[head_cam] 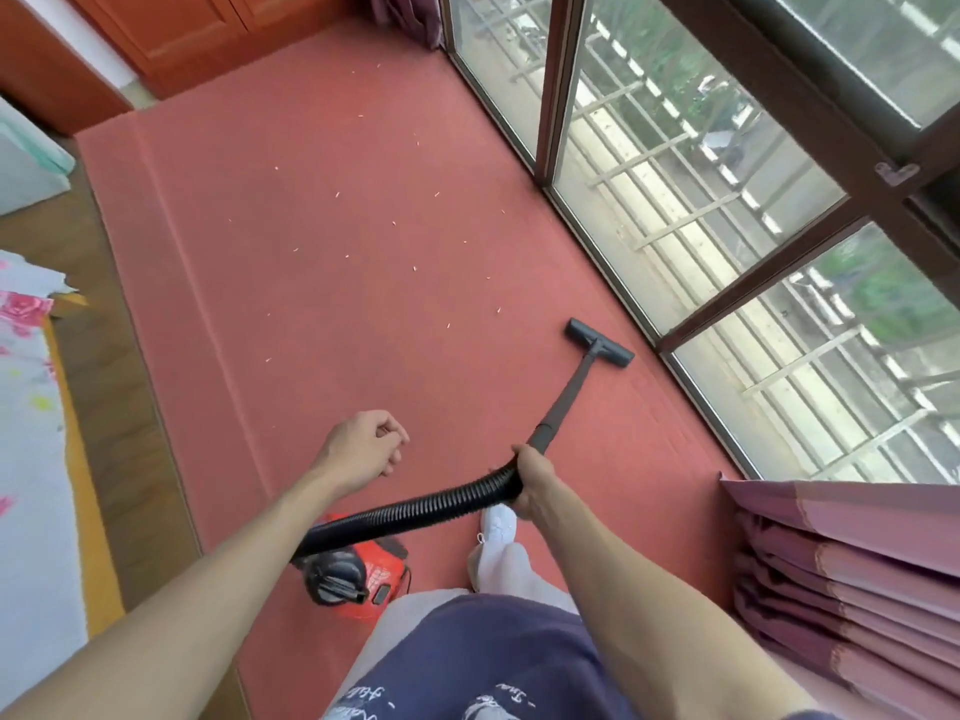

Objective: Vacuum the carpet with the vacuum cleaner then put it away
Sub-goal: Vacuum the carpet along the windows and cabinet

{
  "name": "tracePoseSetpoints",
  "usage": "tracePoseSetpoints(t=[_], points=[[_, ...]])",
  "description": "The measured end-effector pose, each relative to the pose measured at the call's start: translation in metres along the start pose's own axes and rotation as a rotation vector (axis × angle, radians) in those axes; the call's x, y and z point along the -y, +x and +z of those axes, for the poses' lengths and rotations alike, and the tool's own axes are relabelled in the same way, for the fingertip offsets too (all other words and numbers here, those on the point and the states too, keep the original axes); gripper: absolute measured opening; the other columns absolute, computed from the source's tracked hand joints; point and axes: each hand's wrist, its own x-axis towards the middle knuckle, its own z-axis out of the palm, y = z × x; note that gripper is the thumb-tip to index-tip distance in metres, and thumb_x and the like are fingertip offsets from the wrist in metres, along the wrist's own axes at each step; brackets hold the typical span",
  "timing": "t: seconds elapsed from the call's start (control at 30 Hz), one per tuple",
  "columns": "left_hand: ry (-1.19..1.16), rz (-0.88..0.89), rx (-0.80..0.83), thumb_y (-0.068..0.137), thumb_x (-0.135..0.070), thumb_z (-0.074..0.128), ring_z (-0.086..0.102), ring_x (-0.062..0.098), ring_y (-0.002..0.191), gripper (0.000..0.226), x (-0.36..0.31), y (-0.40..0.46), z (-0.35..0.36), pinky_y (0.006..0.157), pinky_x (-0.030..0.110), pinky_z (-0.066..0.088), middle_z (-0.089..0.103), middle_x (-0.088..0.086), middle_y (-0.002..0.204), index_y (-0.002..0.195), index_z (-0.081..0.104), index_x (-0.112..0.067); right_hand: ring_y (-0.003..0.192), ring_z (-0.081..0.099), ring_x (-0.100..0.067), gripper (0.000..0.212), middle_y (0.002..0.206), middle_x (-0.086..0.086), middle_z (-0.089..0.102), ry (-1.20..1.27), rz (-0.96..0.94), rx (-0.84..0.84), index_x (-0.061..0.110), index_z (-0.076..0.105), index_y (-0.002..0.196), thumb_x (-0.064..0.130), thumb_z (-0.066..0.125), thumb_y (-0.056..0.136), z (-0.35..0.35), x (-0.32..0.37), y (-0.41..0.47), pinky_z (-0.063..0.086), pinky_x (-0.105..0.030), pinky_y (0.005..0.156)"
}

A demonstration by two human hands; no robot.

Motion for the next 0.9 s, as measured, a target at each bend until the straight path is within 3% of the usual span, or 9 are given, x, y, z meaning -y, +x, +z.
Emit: tracePoseSetpoints(t=[0.17,0.33,0.47,0.6,0.67,0.77,0.9], points=[[-0.127,-0.032,-0.045,0.089,-0.006,0.050,0.061,0.016,0.052,0.022,0.033,-0.021,-0.004,0.052,0.025,0.047,0.068,0.002,0.064,0.078,0.066,-0.014,0.060,0.057,-0.021,0.020,0.077,-0.010,0.056,-0.203,-0.013,-0.044,0.009,0.046,0.111,0.025,0.051,0.100,-0.008,-0.002,0.006,0.052,-0.026,0.042],[-0.175,-0.068,-0.044,0.089,-0.007,0.048,0.062,0.014,0.053,0.022,0.065,-0.053,0.009,0.054,0.026,0.048,0.068,0.000,0.065,0.079,0.066,-0.015,0.054,0.056,-0.020,0.013,0.070,-0.008,0.054,-0.328,-0.007,0.051,0.010,0.043,0.093,0.020,0.048,0.099,0.054,-0.075,-0.037,0.051,-0.031,0.054],[-0.175,-0.102,-0.046,0.086,-0.007,0.049,0.065,0.020,0.059,0.022,0.098,-0.088,0.032,0.058,0.032,0.055,0.067,-0.002,0.065,0.076,0.067,-0.017,0.053,0.059,-0.022,0.016,0.062,-0.008,0.058,-0.326,0.048,0.155,0.010,0.052,0.082,0.020,0.052,0.095,0.077,-0.159,-0.065,0.049,-0.029,0.058],[-0.128,-0.133,-0.095,0.088,-0.010,0.051,0.062,0.018,0.079,0.021,0.134,-0.123,0.047,0.071,0.028,0.047,0.068,-0.004,0.081,0.082,0.069,-0.019,0.071,0.064,-0.024,0.017,0.085,-0.011,0.067,-0.373,0.040,0.188,0.010,0.061,0.093,0.023,0.051,0.096,0.072,-0.204,-0.083,0.050,-0.029,0.060],[-0.184,-0.152,-0.099,0.091,-0.010,0.050,0.065,0.020,0.076,0.022,0.151,-0.137,0.053,0.072,0.031,0.051,0.068,-0.003,0.077,0.079,0.066,-0.019,0.067,0.060,-0.023,0.016,0.080,-0.009,0.062,-0.464,-0.003,0.139,0.009,0.059,0.090,0.020,0.050,0.096,0.066,-0.209,-0.093,0.047,-0.028,0.058],[-0.254,-0.173,-0.108,0.092,-0.010,0.049,0.061,0.011,0.053,0.023,0.173,-0.154,0.060,0.059,0.025,0.050,0.067,0.000,0.067,0.075,0.063,-0.019,0.065,0.057,-0.023,0.016,0.078,-0.009,0.057,-0.597,-0.076,0.096,0.008,0.050,0.083,0.019,0.048,0.095,0.059,-0.218,-0.103,0.045,-0.028,0.057],[-0.348,-0.226,-0.149,0.092,-0.010,0.050,0.052,-0.001,0.035,0.022,0.198,-0.173,0.069,0.042,0.015,0.039,0.063,-0.001,0.060,0.078,0.065,-0.015,0.084,0.065,-0.032,0.015,0.094,-0.014,0.064,-0.825,-0.198,0.058,0.010,0.052,0.081,0.024,0.052,0.087,0.063,-0.239,-0.112,0.049,-0.033,0.064]])
